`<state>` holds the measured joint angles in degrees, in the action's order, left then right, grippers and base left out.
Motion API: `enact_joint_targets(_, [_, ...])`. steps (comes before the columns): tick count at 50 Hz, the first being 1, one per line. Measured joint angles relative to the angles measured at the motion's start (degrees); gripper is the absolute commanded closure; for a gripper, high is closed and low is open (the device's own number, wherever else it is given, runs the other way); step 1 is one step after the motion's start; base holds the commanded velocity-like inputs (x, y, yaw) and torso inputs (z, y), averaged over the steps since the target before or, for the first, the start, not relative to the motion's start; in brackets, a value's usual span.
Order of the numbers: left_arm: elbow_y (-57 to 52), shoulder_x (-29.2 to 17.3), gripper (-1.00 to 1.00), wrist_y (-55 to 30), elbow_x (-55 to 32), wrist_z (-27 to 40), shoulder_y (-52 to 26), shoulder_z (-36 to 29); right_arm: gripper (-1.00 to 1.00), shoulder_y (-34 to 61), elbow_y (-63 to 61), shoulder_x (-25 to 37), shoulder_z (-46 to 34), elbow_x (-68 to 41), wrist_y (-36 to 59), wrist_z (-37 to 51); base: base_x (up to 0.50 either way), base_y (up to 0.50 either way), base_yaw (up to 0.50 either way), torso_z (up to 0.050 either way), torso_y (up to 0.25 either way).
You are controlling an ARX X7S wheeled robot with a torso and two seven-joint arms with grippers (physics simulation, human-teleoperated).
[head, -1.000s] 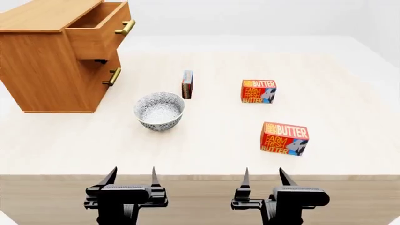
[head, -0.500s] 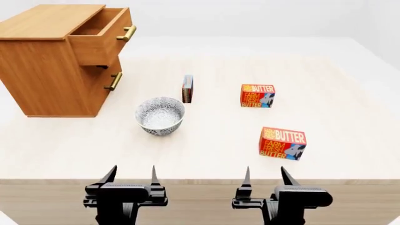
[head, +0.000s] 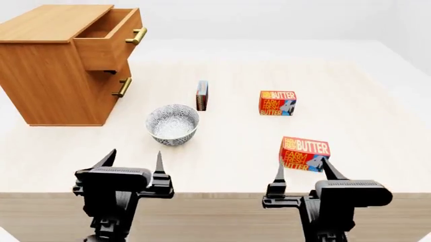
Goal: Put the chocolate pudding in the top drawer of the cabinet and close it.
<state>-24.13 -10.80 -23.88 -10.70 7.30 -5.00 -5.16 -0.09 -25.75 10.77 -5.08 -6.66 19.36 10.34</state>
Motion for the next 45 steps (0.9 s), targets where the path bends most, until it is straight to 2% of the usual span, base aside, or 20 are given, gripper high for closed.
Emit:
enact_joint_targets(12, [-13.81, -3.18, -1.0, -26.83, -8.31, 0.99, -14.6, 3.48, -1.0, 12.11, -18.65, 3.67, 5.49, -5.81, 29.56, 0.69, 0.0, 0.0, 0.0, 0.0, 0.0])
enact_joint_targets(24, [-16.14, -4.55, -1.0, -47.73, -13.82, 1.86, -34.52, 5.24, -1.0, 30.54, -27.71, 6.48, 10.92, -14.33, 56.13, 1.87, 0.0, 0.0, 0.0, 0.0, 0.0])
enact_joint_targets(34, [-11.34, -5.21, -1.0, -56.56, -15.78, 1.71, -49.99, 4.86, -1.0, 45.29, -23.57, 12.49, 15.56, -41.69, 65.06, 19.08, 0.04, 0.0, 0.0, 0.0, 0.0])
enact_joint_targets(45, [-6.06, -6.26, -1.0, -60.41, -16.22, 1.86, -62.49, 3.08, -1.0, 56.38, -18.92, 17.49, 15.75, -61.24, 67.79, 32.63, 0.48, 0.0, 0.0, 0.0, 0.0])
